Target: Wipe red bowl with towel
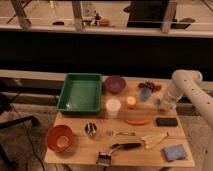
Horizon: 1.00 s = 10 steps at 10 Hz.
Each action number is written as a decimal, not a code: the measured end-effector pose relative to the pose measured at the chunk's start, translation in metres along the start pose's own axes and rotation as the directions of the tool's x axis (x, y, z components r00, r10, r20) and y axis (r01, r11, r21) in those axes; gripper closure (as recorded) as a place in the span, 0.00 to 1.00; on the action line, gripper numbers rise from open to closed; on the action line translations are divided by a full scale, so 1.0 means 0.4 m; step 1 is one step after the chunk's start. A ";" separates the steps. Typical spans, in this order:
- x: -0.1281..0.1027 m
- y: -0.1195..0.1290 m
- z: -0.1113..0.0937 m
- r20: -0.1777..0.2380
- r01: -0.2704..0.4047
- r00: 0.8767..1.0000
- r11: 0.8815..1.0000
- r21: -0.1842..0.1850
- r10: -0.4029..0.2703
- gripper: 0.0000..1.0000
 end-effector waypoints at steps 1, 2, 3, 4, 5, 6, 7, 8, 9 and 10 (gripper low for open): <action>0.000 0.002 -0.011 0.006 0.001 1.000 1.000 0.011 -0.001 1.00; 0.002 0.007 -0.016 0.016 0.001 1.000 1.000 0.022 -0.001 1.00; 0.000 0.007 -0.028 0.024 0.001 1.000 0.999 0.033 -0.002 1.00; -0.003 0.010 -0.035 0.030 0.003 1.000 0.999 0.040 -0.004 1.00; -0.008 0.012 -0.048 0.041 0.005 0.999 0.999 0.052 -0.007 1.00; -0.007 0.014 -0.071 0.049 0.005 0.999 0.998 0.069 -0.009 1.00; -0.008 0.016 -0.093 0.058 0.005 0.998 0.996 0.086 -0.010 1.00; -0.008 0.017 -0.111 0.064 0.005 0.998 0.995 0.100 -0.012 1.00; -0.010 0.019 -0.129 0.071 0.004 0.997 0.993 0.118 -0.012 1.00; -0.012 0.022 -0.142 0.076 0.001 0.997 0.992 0.130 -0.011 1.00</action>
